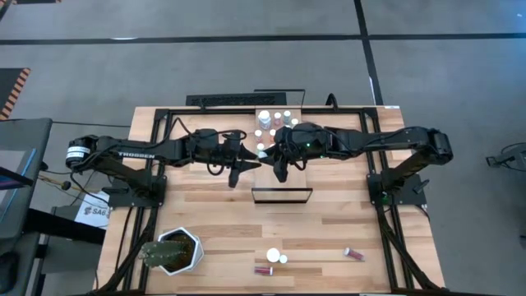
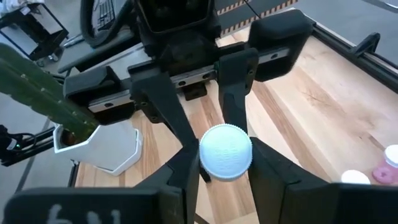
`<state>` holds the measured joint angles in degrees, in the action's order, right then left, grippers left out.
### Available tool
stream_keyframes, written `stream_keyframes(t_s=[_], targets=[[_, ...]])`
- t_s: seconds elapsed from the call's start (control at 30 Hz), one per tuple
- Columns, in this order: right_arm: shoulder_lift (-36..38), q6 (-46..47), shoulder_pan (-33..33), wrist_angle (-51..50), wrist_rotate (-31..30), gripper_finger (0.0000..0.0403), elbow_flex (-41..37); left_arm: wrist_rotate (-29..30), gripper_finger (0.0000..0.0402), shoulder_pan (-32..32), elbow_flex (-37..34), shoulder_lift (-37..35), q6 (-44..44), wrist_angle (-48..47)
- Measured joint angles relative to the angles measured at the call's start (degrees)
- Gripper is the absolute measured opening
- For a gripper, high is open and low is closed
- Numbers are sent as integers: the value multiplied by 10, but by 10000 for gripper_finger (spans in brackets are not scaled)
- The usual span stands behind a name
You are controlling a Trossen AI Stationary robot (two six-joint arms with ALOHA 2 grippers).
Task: Pick and place medicine bottles onto shelf by color
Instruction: Put the yellow pill bottle on the shelf
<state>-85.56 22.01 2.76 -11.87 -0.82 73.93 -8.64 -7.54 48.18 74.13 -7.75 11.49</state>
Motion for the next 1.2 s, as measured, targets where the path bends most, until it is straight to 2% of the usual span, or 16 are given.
stream_keyframes(t_s=[0.2,0.43,0.6,0.87,1.03,1.2], targets=[[5,6,4,-23,0,125,0,14,147,0,0,0,2,5],[10,2,16,-123,-6,125,29,14,192,0,0,0,2,8],[9,-12,35,-202,-17,125,34,14,196,-3,0,0,-5,-17],[9,-43,45,-303,-133,132,33,15,197,-12,0,-5,-23,-69],[8,-19,44,-296,-156,133,-29,25,197,-13,0,-7,-31,-100],[9,5,44,-234,-157,133,-97,26,197,-13,-1,-7,-35,-96]])
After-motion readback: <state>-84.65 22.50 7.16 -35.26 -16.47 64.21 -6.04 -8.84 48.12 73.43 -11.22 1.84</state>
